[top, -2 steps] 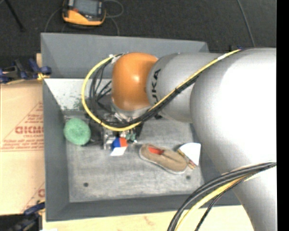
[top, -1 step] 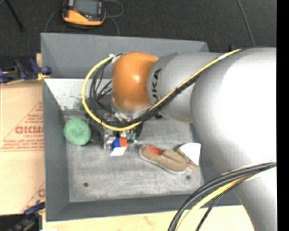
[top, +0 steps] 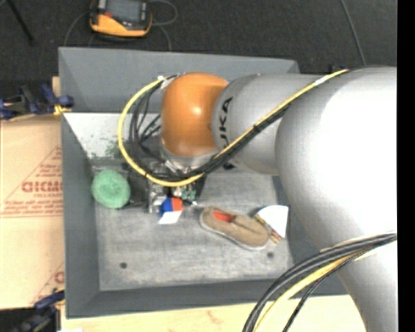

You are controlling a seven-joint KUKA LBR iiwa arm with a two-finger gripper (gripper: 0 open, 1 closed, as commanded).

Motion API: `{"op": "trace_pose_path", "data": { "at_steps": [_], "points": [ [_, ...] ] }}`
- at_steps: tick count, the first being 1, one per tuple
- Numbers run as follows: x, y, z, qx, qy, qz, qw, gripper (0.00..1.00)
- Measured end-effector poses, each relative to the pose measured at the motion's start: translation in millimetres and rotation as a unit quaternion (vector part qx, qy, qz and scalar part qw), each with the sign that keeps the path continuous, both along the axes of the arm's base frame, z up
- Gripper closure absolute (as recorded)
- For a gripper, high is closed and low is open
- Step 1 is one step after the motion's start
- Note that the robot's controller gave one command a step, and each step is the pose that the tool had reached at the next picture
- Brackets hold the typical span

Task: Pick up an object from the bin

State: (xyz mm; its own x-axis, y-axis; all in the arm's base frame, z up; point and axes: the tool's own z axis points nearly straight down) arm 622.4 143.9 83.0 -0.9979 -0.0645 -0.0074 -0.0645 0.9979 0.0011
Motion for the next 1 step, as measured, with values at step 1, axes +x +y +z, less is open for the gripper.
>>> {"op": "trace_pose_path", "data": {
  "at_steps": [1],
  "points": [
    [-0.4,-0.2,4.9,0.0,0.0013,0.0,1.0,1.0]
  ]
}}
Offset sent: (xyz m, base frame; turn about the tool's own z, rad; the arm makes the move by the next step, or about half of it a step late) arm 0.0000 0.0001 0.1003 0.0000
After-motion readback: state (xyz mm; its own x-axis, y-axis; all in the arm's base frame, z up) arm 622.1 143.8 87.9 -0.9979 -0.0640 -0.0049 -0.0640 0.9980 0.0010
